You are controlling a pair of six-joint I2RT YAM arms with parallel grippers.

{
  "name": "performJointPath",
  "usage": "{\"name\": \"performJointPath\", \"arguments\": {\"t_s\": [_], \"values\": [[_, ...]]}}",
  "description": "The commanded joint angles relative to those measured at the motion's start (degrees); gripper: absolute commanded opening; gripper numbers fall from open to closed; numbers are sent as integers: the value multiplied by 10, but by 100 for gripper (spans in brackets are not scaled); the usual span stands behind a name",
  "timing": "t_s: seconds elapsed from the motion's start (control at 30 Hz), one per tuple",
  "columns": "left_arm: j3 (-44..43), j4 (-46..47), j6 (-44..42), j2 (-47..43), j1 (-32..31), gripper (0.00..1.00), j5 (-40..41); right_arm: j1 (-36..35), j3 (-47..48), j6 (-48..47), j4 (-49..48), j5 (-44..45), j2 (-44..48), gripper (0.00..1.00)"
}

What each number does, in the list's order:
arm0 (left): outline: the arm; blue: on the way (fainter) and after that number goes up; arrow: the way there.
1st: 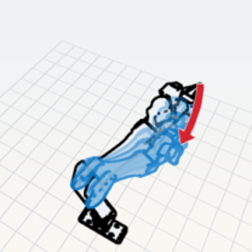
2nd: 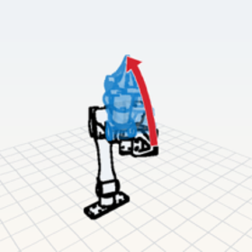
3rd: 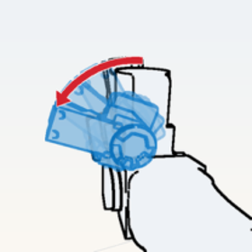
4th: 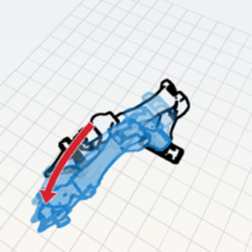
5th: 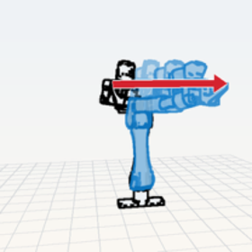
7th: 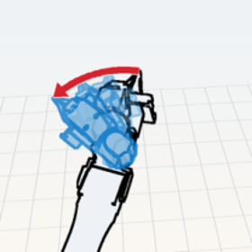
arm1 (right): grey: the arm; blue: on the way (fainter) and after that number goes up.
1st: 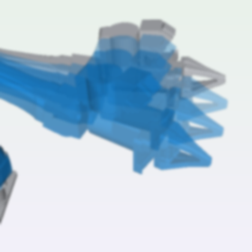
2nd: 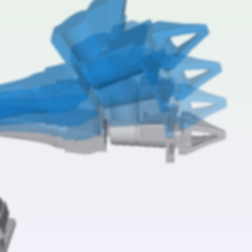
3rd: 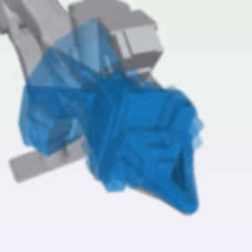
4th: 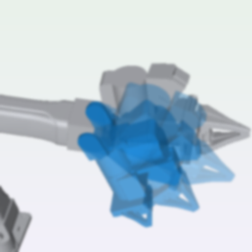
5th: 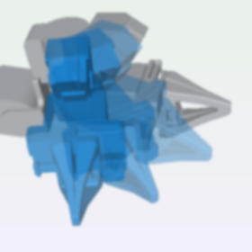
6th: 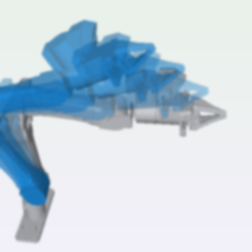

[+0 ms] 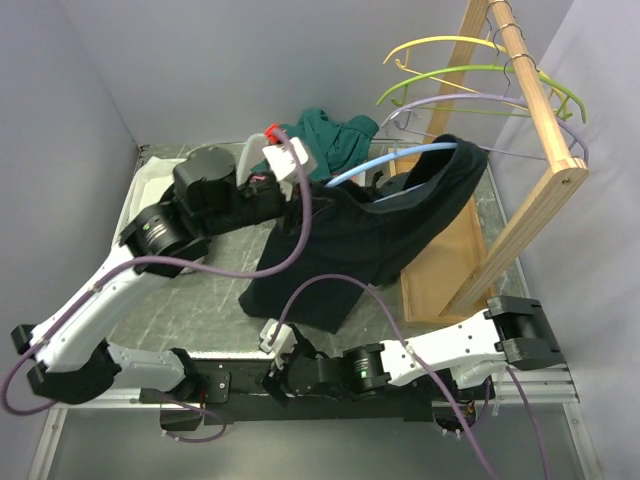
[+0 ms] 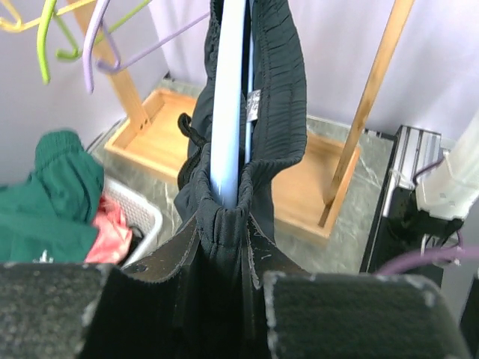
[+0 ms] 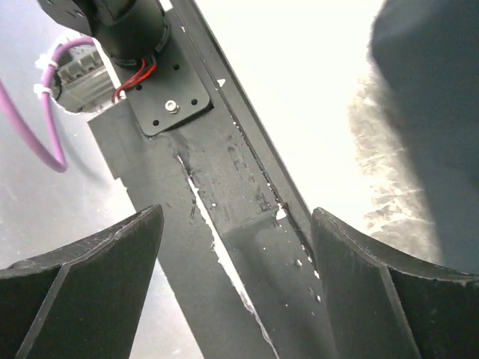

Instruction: Place the shorts on the hanger

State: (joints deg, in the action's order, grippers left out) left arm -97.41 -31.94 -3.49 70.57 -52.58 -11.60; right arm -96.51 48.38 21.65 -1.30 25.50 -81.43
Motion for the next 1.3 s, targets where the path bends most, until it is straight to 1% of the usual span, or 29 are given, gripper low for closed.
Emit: {"name": "performJointPath", "arguments": {"t_s": [0.0,0.1,0.2,0.37,0.6,0.77,0.83,0.93,1.1,1.27], "values": [[-110,67,-28,67,1,1,-35,-3,-3,17,-59,14,-21,87],[-176,58,-38,123,1,1,-45,-3,-14,22,-70,18,-29,87],[-224,63,-42,170,1,1,-61,-3,-31,26,-83,17,-33,87],[-284,84,-32,230,-1,1,-80,-3,-43,26,-85,30,-39,87],[-349,99,-49,296,-51,1,-31,-2,-52,31,-94,39,-46,87],[-376,116,-61,327,-86,1,8,-2,-59,37,-99,44,-49,87],[-379,127,-59,332,-90,1,19,-2,-60,38,-98,44,-51,87],[-379,142,-57,337,-95,1,19,-2,-61,41,-98,43,-51,87],[-412,139,-56,365,-105,1,21,-2,-67,46,-101,45,-46,87],[-408,148,-52,380,-111,1,26,-2,-67,50,-98,48,-45,87]]}}
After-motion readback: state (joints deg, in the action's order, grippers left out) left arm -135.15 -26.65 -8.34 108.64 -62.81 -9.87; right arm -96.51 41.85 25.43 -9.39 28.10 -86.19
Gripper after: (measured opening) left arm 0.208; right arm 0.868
